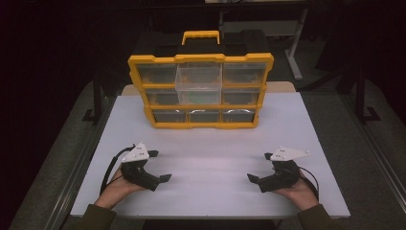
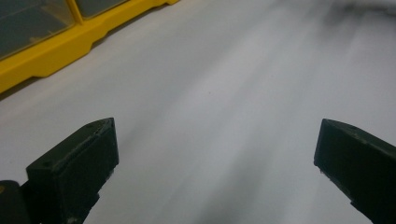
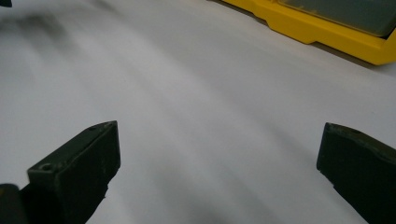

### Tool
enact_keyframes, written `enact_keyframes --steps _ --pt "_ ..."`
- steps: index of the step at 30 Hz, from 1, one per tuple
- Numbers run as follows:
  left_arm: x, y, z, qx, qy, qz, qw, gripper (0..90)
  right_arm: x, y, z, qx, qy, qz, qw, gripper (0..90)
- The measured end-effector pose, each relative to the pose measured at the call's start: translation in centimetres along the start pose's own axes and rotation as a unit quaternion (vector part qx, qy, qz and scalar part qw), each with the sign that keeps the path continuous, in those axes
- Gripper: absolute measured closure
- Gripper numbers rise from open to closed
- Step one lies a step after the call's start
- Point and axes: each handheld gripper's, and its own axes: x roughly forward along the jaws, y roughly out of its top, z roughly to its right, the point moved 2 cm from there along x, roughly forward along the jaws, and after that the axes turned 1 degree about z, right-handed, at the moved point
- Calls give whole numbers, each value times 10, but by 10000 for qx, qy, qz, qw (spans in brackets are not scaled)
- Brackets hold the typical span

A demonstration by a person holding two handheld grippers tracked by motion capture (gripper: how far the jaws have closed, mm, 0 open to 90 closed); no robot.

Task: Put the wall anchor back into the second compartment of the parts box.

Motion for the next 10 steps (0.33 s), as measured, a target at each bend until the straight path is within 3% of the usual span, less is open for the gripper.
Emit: enact_keyframes --steps 10 --pt "2 -9 -1 -25 28 -77 10000 0 2 -2 -1 -11 28 -55 10000 0"
